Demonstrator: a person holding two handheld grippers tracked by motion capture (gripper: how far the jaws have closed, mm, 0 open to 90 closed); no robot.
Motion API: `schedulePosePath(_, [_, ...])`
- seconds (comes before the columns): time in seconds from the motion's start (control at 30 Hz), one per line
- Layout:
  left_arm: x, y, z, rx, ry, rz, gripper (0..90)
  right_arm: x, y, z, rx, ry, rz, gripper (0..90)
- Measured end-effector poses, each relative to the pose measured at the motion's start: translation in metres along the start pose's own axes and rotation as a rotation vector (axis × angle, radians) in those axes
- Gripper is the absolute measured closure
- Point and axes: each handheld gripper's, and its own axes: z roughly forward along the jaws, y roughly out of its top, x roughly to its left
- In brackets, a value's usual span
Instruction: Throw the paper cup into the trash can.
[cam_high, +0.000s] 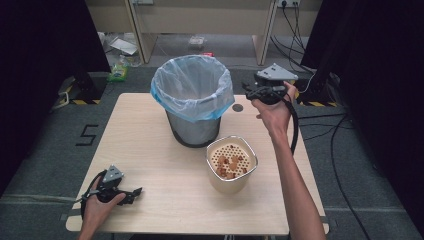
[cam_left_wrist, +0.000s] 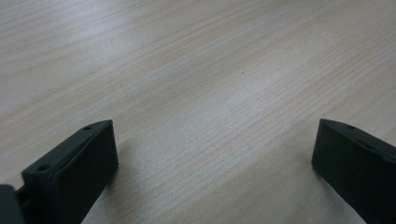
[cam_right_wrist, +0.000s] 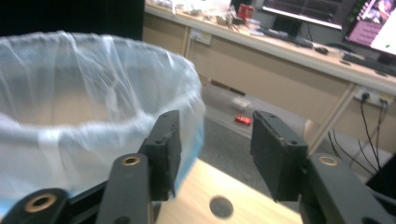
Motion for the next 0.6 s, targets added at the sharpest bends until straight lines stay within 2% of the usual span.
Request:
schedulePosePath(0.03, [0.0,0.0,0.0,0.001,0.001,0.001,0.0,-0.003,-0.008,-0.007,0.02,-0.011,-0.001,48.7])
schedulePosePath(0.1, [0.0,0.0,0.0,0.0,0.001,0.001,0.0,-0.005,-0.012,-0.011,0.027,-0.017,-0.001,47.4])
schedulePosePath(0.13, [0.0,0.0,0.0,0.001,0.001,0.001,0.0,-0.007,-0.02,-0.018,0.035,-0.022,0.0,45.5])
schedulePosePath(0.2, [0.0,0.0,0.0,0.0,0.0,0.001,0.0,-0.008,-0.024,-0.021,0.041,-0.022,0.005,44.8])
schedulePosePath(0.23, [0.0,0.0,0.0,0.0,0.0,-0.001,0.0,-0.01,-0.034,-0.03,0.051,-0.029,-0.002,43.3])
schedulePosePath(0.3, [0.0,0.0,0.0,0.0,0.0,-0.003,0.0,-0.011,-0.037,-0.033,0.056,-0.033,-0.007,42.8])
schedulePosePath(0.4, [0.0,0.0,0.0,0.001,0.0,0.0,0.0,-0.014,-0.059,-0.048,0.086,-0.044,-0.006,41.8])
schedulePosePath(0.47, [0.0,0.0,0.0,0.0,0.0,0.001,0.0,-0.015,-0.063,-0.05,0.089,-0.046,-0.003,41.6])
schedulePosePath(0.6, [0.0,0.0,0.0,0.0,0.0,-0.001,0.0,-0.016,-0.089,-0.064,0.108,-0.06,0.016,40.9])
